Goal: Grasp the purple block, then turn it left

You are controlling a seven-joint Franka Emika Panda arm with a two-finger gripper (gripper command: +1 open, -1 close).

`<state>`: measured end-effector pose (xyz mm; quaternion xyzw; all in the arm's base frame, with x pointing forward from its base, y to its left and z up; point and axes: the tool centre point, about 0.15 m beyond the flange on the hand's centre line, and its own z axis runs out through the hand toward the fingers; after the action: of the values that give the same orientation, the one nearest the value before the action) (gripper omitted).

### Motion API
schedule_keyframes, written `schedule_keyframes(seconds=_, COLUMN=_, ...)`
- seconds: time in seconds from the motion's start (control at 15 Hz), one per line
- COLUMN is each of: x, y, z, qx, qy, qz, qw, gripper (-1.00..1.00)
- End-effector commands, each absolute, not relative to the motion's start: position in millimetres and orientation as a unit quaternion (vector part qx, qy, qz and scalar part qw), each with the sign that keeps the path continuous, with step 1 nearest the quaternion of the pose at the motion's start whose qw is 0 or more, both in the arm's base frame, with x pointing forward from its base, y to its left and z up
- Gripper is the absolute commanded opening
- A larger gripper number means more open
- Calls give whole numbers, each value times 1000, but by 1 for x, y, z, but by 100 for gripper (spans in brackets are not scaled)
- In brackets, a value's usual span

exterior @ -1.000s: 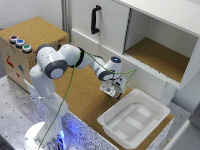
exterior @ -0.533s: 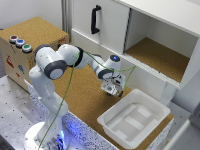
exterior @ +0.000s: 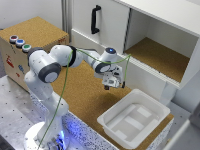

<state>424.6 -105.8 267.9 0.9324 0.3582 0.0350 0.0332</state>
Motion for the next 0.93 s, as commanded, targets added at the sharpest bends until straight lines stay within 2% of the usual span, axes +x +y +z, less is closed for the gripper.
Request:
schedule_keyframes(seconds=0.0, x=450, y=-118, z=260, qx=874, qy=485, qz=1, qw=18, gripper=-100)
schedule_keyframes(seconds=0.4, x=434, y=-120, z=237, qx=730, qy=683, qz=-26, qw=-12, gripper=-100)
schedule_keyframes(seconds=0.87, x=457, y=-108, z=215, qx=673, qy=739, qz=-33, qw=-24, gripper=-100)
